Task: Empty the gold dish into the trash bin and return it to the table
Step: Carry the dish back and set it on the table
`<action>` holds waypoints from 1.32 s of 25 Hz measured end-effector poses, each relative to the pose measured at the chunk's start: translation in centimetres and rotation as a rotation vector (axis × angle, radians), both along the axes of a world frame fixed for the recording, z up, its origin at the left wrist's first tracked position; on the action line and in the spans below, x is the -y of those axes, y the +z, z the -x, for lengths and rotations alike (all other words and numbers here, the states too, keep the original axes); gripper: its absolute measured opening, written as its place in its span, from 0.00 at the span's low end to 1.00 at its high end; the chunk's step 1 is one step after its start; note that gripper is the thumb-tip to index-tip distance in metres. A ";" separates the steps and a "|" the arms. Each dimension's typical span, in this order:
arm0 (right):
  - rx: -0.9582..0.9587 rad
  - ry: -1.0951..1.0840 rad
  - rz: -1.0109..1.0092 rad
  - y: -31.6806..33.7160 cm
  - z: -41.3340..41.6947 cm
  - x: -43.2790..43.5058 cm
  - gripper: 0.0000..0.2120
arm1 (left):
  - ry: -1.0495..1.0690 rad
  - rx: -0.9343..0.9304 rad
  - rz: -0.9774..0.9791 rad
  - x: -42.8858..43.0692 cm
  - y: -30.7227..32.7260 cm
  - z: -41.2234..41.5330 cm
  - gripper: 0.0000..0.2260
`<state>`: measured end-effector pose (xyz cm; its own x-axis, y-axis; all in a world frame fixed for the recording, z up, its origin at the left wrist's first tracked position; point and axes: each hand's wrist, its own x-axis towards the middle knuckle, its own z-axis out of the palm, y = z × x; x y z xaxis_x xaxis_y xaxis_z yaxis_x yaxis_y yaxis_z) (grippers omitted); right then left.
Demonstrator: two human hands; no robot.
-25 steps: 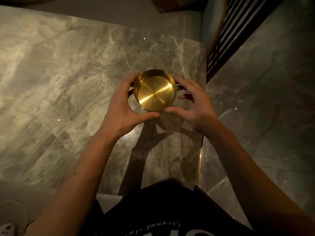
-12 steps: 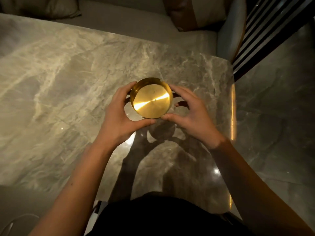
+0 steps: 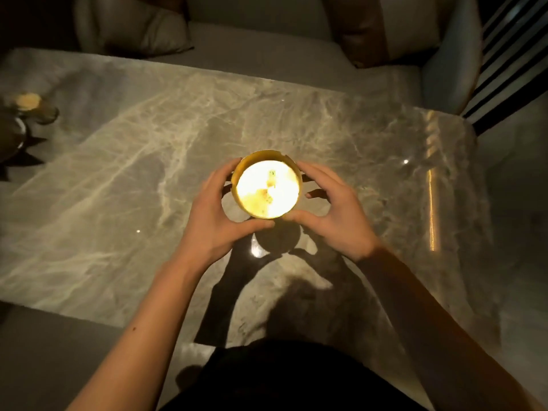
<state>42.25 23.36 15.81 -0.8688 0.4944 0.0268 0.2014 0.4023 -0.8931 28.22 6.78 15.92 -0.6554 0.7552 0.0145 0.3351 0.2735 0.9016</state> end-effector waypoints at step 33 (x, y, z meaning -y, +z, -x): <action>0.218 0.630 -0.057 -12.1 41.3 40.3 0.38 | 0.634 0.132 0.114 44.7 -13.2 29.6 0.46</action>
